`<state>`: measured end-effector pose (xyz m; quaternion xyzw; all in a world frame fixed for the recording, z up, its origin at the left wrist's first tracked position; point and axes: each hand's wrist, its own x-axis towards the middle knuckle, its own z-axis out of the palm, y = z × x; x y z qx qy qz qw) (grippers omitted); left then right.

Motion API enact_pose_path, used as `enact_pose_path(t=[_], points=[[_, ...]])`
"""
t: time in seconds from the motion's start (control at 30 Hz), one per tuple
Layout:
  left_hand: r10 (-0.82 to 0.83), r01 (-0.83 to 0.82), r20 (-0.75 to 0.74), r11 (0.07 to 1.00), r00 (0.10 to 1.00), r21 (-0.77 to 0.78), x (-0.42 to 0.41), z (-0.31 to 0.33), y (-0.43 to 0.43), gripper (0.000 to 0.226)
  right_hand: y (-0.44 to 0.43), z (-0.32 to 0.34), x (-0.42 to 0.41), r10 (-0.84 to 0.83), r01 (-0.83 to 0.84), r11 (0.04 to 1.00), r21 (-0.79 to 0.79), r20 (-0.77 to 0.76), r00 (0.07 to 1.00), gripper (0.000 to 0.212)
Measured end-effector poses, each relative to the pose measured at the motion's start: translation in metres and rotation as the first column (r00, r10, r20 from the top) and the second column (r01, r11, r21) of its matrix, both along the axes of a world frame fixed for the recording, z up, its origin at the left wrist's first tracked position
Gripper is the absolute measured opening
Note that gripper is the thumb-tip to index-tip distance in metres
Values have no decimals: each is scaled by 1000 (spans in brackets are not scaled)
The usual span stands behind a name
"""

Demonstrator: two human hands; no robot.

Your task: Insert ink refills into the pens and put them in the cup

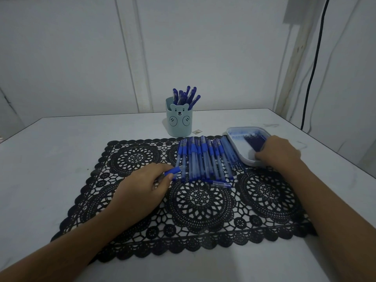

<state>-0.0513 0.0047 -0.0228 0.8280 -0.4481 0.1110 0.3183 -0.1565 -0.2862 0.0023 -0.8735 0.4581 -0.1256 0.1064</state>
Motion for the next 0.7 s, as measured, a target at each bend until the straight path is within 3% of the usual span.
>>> enact_pose_path(t=[0.23, 0.4, 0.5, 0.6, 0.7], points=[[-1, 1, -2, 1000, 1000, 0, -1, 2, -1, 46, 2, -2, 2, -3, 3, 1000, -12, 10, 1000, 8], [-11, 11, 1, 1000, 1000, -17, -2, 2, 0, 47, 15, 5, 3, 143, -121, 989, -88, 323, 936, 18], [-32, 32, 3, 999, 999, -23, -3, 3, 0, 44, 39, 21, 0, 251, -319, 947, 43, 522, 815, 14], [-66, 67, 24, 998, 998, -21, -3, 4, 0, 45, 71, 30, -9, 154, -604, 706, 371, 751, 642, 15], [-96, 97, 43, 995, 995, -26, -2, 3, 0, 40, 92, 26, -12, 88, -734, 488, 472, 810, 580, 11]])
